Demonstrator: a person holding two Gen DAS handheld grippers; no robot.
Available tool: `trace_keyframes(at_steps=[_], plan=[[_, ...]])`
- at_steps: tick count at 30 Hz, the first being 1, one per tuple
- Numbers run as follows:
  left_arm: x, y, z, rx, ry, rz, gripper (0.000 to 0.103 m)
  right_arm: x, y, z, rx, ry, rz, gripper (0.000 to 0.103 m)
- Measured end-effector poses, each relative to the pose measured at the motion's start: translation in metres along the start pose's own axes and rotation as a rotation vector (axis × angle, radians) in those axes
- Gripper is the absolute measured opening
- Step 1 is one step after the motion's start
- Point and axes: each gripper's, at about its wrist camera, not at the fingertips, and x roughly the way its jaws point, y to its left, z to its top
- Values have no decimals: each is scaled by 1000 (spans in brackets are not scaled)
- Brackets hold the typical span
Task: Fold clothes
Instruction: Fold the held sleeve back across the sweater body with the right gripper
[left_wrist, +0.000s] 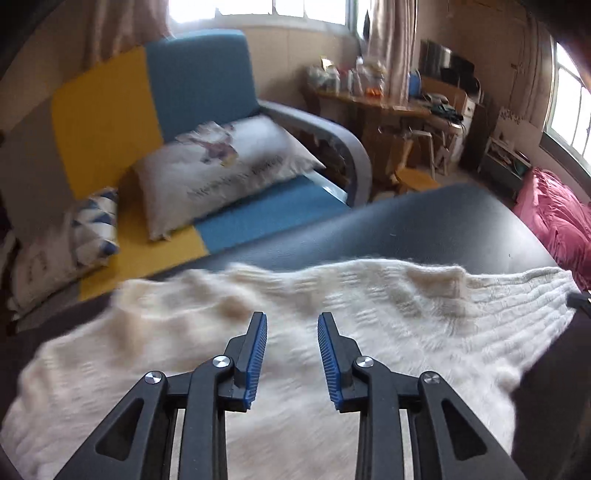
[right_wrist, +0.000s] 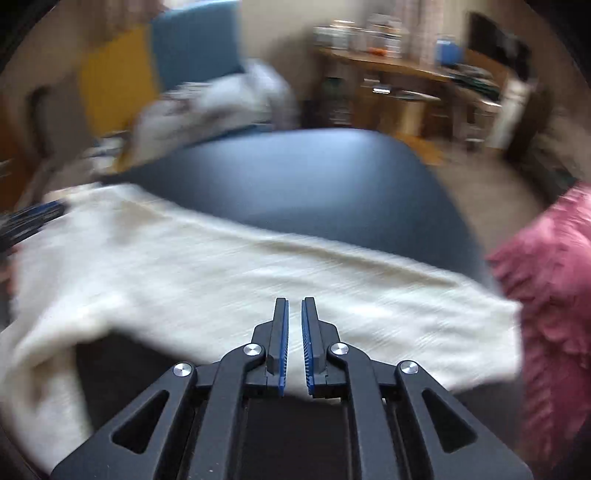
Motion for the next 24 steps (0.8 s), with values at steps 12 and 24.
trace_keyframes(at_steps=[12, 24], plan=[[-78, 65, -137, -75, 116, 76, 30, 21, 191, -98, -444, 275, 216, 8], [-95, 69, -160, -176, 82, 92, 29, 5, 190, -121, -410, 356, 66, 8]])
